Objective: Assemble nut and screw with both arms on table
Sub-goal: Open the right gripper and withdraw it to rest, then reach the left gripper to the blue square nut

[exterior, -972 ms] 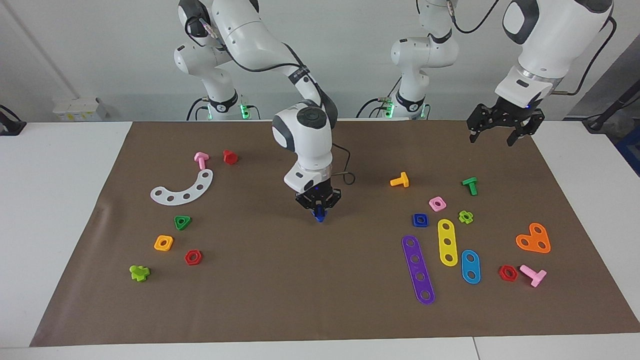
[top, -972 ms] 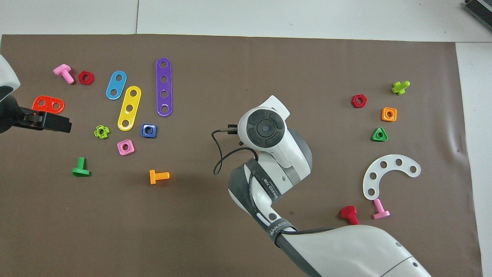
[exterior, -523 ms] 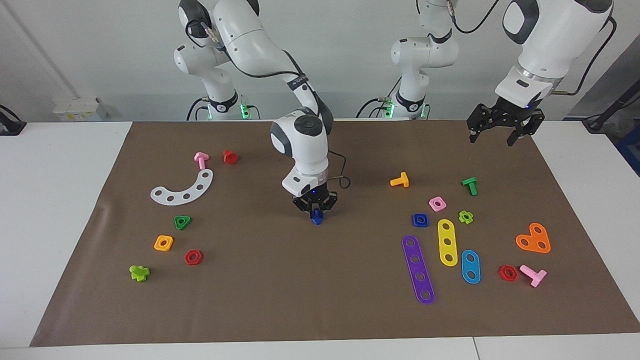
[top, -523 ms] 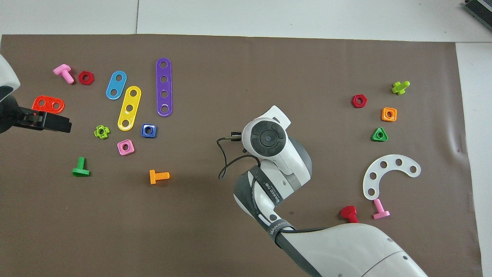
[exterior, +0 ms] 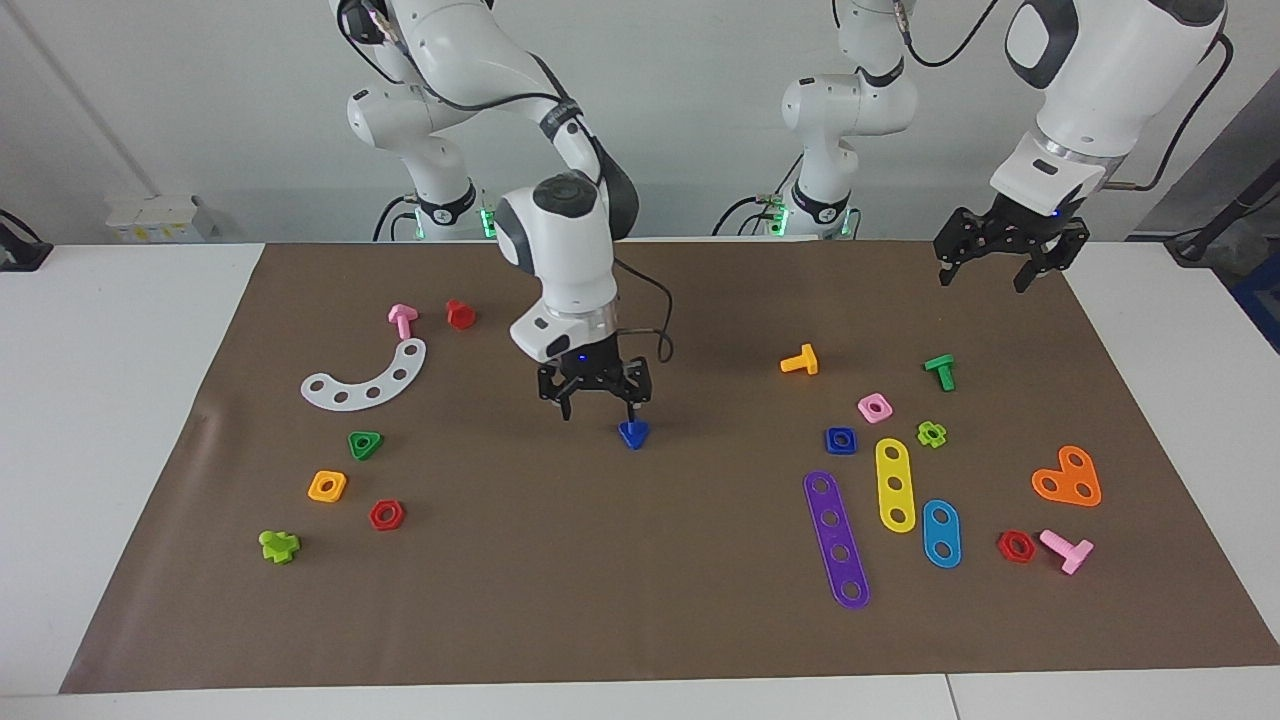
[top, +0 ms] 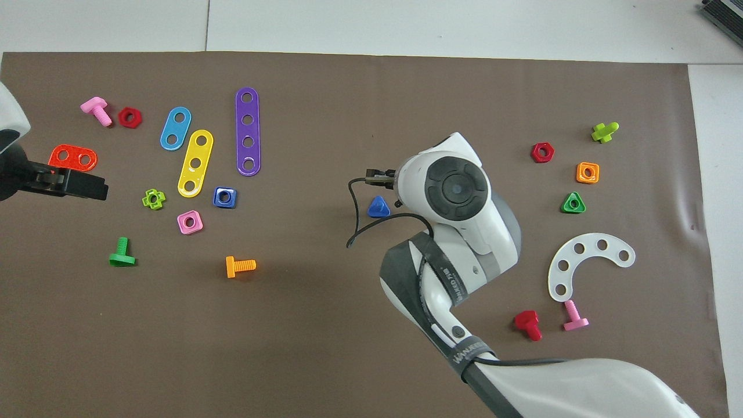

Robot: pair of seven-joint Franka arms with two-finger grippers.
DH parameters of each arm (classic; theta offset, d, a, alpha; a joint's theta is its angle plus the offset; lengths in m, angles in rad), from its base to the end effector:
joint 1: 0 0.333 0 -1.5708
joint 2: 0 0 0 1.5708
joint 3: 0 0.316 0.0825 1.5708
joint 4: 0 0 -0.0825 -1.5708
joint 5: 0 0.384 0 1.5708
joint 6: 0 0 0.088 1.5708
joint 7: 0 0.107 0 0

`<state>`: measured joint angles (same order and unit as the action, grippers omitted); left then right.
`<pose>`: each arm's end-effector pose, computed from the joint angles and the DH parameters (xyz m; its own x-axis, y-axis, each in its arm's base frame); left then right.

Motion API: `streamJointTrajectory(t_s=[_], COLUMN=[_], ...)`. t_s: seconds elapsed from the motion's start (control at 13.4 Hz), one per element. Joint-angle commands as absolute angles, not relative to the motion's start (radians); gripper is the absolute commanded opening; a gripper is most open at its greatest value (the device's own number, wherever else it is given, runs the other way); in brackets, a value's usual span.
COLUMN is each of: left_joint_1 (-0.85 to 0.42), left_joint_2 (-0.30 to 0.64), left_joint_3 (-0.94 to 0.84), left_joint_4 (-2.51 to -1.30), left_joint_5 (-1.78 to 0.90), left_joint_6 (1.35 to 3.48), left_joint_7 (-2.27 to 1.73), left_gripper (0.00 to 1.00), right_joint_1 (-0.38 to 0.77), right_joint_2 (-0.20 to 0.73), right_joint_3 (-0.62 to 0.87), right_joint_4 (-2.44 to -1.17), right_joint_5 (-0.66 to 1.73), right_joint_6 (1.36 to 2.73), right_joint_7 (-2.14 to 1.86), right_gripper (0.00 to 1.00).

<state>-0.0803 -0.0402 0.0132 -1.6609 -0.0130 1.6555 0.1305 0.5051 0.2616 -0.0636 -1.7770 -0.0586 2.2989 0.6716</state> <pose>0.5477 -0.0380 0.6114 0.9801 -0.1952 0.0362 -0.1956 -0.9806 0.0089 0.5904 0.2811 0.4370 0.9495 -0.1984 0.2433 -0.1774 -0.9785 -0.1056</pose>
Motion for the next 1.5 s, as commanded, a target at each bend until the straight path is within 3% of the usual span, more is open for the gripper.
streamJointTrajectory(t_s=[0.0,0.45,0.75,1.05,1.42], left_joint_1=[-0.075,-0.090,-0.092,-0.094,-0.095], left_joint_2=[-0.072,-0.072,-0.077,-0.072,-0.042], left_joint_3=[0.009,0.008,0.008,0.006,0.003], left_joint_4=[-1.697,-1.695,-1.704,-1.713,-1.796], left_joint_5=[0.005,0.003,0.003,0.003,0.003], left_joint_6=[1.661,1.661,1.651,1.698,1.830], left_joint_7=[0.135,0.132,0.127,0.126,0.120], left_gripper=[1.00,1.00,1.00,1.00,1.00], right_joint_1=[0.422,0.201,0.062,0.011,0.015], right_joint_2=[0.160,-0.004,-0.046,-0.104,-0.100], right_joint_3=[-0.051,-0.054,-0.057,-0.060,-0.055], right_joint_4=[-1.799,-1.798,-1.649,-1.586,-1.597], right_joint_5=[-0.058,-0.031,0.040,0.009,-0.003], right_joint_6=[2.231,2.019,1.725,1.544,1.511], right_joint_7=[0.648,0.355,0.151,0.080,0.086], right_gripper=[1.00,1.00,1.00,1.00,1.00])
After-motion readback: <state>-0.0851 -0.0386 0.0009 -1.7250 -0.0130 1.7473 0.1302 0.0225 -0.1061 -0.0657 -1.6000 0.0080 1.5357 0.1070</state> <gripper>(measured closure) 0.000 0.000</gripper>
